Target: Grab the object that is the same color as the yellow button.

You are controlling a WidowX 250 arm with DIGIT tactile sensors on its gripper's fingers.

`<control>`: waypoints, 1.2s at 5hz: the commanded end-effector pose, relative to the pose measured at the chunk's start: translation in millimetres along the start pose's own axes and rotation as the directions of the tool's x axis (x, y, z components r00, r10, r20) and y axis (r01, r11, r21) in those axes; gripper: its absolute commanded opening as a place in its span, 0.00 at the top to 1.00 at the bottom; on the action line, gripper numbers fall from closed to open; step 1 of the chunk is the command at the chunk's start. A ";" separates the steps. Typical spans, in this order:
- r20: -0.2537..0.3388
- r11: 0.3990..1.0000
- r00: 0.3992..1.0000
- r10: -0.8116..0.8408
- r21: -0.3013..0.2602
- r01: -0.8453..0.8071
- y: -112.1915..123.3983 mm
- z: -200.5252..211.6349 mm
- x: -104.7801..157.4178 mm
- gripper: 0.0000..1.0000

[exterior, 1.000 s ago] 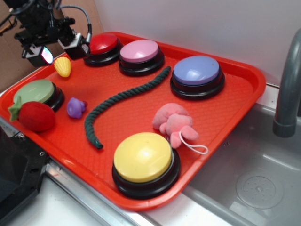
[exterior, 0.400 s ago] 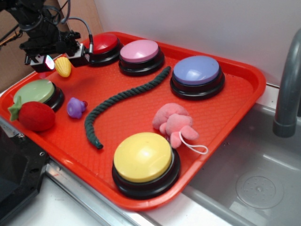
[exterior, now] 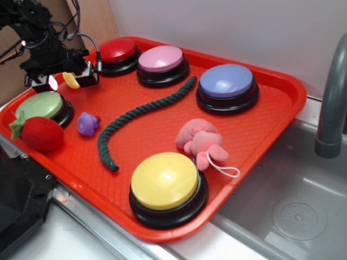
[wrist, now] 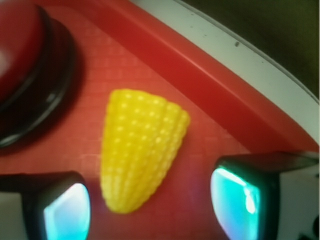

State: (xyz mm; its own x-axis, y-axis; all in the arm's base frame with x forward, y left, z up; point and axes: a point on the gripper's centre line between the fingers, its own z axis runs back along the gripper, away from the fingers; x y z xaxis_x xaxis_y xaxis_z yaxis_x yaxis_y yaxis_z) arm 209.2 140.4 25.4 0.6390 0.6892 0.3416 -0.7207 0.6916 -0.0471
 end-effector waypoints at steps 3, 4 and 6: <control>0.053 1.000 0.998 0.017 -0.025 -0.016 -5.0 -7.3 24.8 0.00; 0.065 1.000 0.998 0.022 -0.014 -0.021 -5.9 -7.9 26.9 1.00; 0.025 0.997 0.998 -0.063 0.040 0.062 -16.3 5.2 28.3 1.00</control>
State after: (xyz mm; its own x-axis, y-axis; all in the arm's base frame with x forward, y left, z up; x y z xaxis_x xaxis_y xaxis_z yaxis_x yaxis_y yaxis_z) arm 231.0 139.6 23.1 0.7002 0.6440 0.3082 -0.6837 0.7292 0.0297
